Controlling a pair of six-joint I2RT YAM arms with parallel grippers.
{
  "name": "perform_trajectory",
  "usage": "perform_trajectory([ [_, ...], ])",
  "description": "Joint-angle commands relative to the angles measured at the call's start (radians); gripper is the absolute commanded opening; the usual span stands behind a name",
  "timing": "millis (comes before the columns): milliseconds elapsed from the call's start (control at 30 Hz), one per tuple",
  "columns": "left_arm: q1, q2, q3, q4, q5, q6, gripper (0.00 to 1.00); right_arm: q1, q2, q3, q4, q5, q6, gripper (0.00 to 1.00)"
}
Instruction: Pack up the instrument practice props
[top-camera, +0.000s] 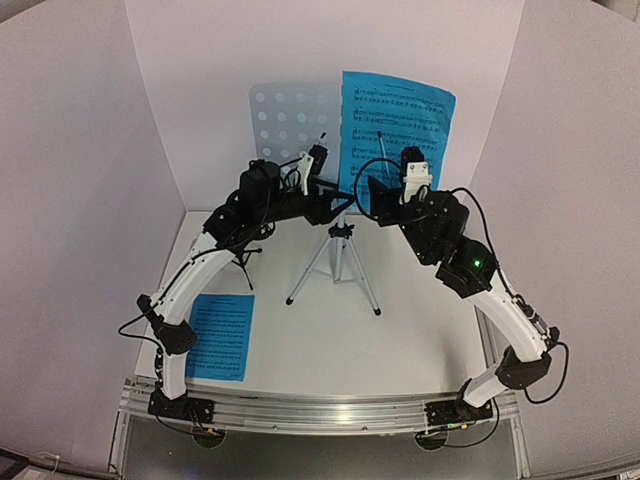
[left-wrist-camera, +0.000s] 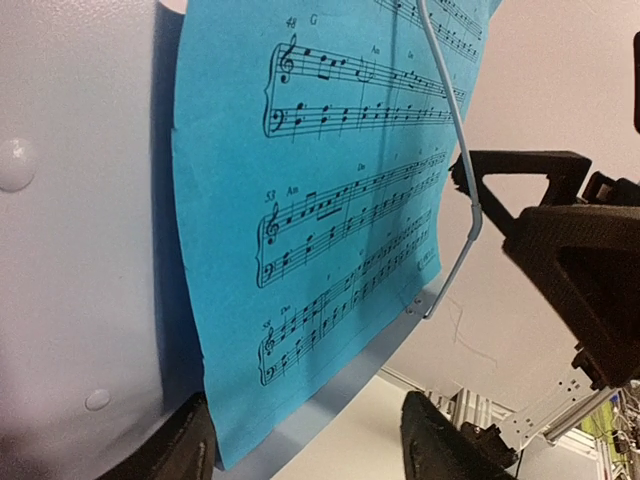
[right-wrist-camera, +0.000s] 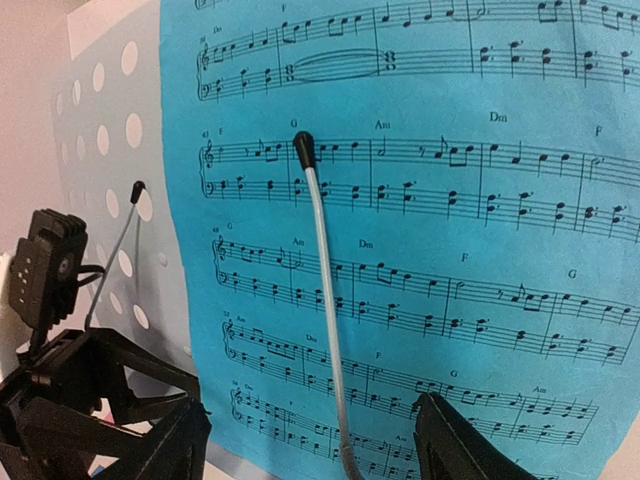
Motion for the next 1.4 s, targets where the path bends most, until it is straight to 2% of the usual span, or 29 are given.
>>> perform_trajectory([
  [0, 0.004, 0.032, 0.025, 0.063, 0.046, -0.004, 0.51, -0.016, -0.022, -0.004, 0.052, 0.009, 0.009, 0.63],
  [67, 0.004, 0.039, 0.039, 0.067, 0.046, 0.005, 0.44, -0.019, -0.021, -0.007, 0.053, 0.011, 0.009, 0.59],
  [233, 0.004, 0.043, 0.027, 0.095, 0.073, 0.002, 0.40, -0.025, -0.028, -0.022, 0.060, 0.019, 0.015, 0.49],
  [433, 0.005, 0.051, 0.033, 0.115, 0.055, 0.000, 0.04, -0.027, -0.033, -0.025, 0.064, 0.018, 0.014, 0.28],
  [467, 0.005, 0.050, 0.034, 0.116, 0.054, 0.000, 0.01, -0.027, -0.037, -0.030, 0.065, 0.020, 0.014, 0.24],
  [533, 0.005, 0.044, 0.033, 0.115, 0.045, 0.003, 0.00, -0.028, -0.043, -0.038, 0.068, 0.023, 0.013, 0.16],
  [767, 0.007, 0.002, 0.021, 0.102, 0.050, 0.057, 0.00, -0.028, -0.057, -0.055, 0.080, 0.032, 0.012, 0.01],
  [1067, 0.024, -0.126, 0.025, 0.017, -0.007, 0.220, 0.00, -0.029, -0.068, -0.067, 0.098, 0.043, 0.012, 0.00],
  [1133, 0.029, -0.154, 0.008, -0.022, -0.010, 0.297, 0.00, -0.030, -0.072, -0.071, 0.101, 0.050, 0.012, 0.00],
  [1267, 0.067, -0.226, -0.058, -0.058, -0.026, 0.370, 0.00, -0.030, -0.077, -0.078, 0.108, 0.058, 0.017, 0.00],
  [1367, 0.093, -0.263, -0.037, -0.124, -0.044, 0.420, 0.00, -0.030, -0.076, -0.078, 0.111, 0.058, 0.016, 0.00],
])
